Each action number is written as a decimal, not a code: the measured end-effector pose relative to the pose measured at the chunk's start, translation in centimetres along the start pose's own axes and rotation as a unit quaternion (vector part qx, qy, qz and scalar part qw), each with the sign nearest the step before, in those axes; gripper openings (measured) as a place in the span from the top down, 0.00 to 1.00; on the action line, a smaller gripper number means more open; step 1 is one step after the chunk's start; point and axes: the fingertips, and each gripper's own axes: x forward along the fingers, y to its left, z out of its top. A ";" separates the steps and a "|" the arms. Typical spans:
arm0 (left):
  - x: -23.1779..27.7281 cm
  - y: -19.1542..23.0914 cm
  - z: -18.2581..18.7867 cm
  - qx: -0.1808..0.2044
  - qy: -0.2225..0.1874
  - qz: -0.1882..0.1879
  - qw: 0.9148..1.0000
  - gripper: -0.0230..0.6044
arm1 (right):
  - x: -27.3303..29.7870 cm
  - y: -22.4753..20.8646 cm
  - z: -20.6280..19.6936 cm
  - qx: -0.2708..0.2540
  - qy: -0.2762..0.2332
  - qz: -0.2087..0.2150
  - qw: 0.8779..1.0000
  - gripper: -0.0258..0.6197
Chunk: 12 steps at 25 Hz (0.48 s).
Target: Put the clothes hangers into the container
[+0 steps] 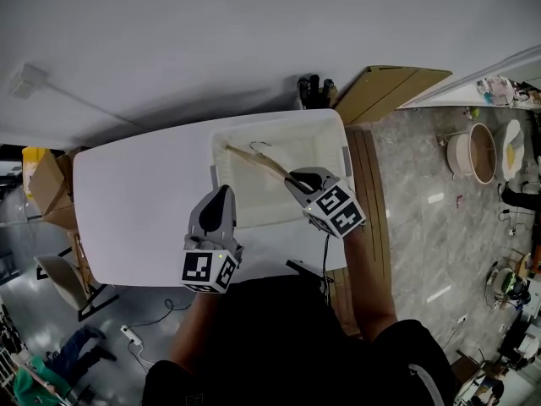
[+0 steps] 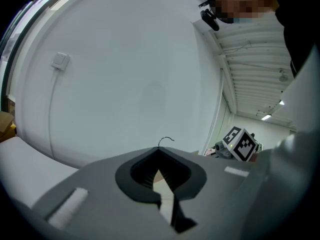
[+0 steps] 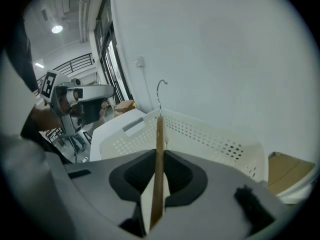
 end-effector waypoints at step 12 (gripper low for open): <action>0.5 0.4 -0.5 0.002 0.005 -0.004 1.000 0.96 | 1.0 -0.6 -0.3 -0.001 0.012 -0.001 1.000 0.87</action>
